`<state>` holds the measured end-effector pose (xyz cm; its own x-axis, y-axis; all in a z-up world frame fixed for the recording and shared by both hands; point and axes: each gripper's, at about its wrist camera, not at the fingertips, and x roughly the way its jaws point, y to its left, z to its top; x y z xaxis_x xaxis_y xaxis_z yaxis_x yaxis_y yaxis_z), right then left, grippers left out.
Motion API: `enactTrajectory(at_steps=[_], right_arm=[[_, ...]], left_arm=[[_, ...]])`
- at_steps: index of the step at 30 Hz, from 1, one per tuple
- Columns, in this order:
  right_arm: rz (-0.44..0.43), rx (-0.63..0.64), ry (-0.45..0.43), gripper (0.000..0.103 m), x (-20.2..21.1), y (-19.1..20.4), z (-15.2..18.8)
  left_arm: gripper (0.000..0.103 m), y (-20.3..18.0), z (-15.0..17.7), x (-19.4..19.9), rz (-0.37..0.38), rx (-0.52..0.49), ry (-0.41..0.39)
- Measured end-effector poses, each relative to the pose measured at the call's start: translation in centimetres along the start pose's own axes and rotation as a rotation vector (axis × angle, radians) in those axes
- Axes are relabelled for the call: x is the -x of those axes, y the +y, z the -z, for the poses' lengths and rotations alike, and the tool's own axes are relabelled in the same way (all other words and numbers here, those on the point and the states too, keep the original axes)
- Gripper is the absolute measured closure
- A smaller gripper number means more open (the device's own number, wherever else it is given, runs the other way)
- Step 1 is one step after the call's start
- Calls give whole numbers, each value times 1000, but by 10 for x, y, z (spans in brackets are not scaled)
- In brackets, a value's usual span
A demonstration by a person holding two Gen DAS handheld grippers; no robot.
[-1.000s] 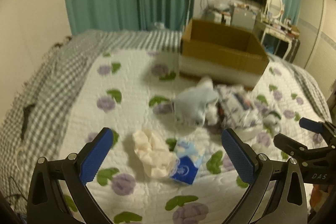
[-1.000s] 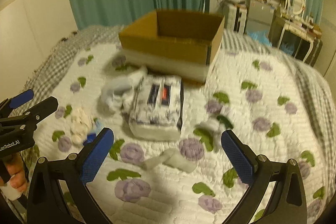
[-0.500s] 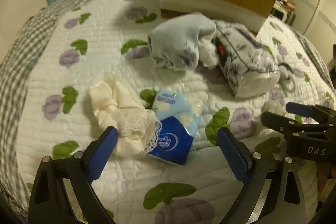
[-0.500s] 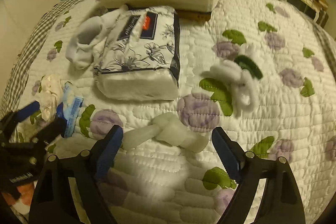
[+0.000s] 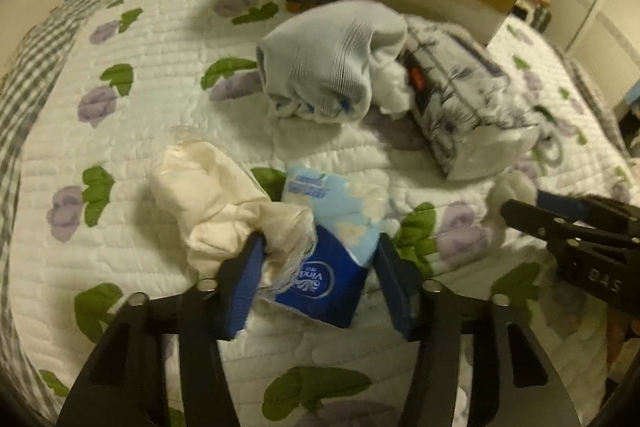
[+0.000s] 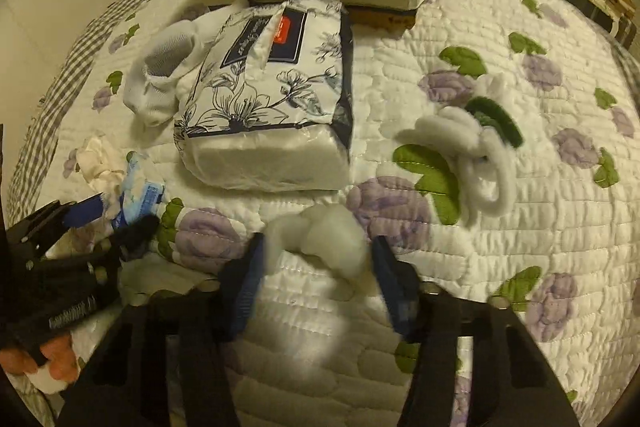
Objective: Organize soft objects
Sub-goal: 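Lower the left tool and grasp the blue tissue pack with the white cloth, then carry the blue pack into the cardboard box and open the left tool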
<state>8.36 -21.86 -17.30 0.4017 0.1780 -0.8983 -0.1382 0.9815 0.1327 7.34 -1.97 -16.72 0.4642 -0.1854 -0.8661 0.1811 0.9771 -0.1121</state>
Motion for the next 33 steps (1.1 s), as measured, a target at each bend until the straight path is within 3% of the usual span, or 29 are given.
enactTrajectory(at_steps=[2,11,17,33], right_arm=[[-23,4,-11,72,5,0,1],[-39,18,-80,92,36,2,6],[-42,29,-117,93,55,5,11],[-84,55,-223,94,85,8,6]], left_arm=[[70,-2,1,8,9,-21,-17],[85,-10,5,34,12,-70,-43],[87,-15,0,50,38,-48,-80],[87,-28,-18,86,11,-78,-177]])
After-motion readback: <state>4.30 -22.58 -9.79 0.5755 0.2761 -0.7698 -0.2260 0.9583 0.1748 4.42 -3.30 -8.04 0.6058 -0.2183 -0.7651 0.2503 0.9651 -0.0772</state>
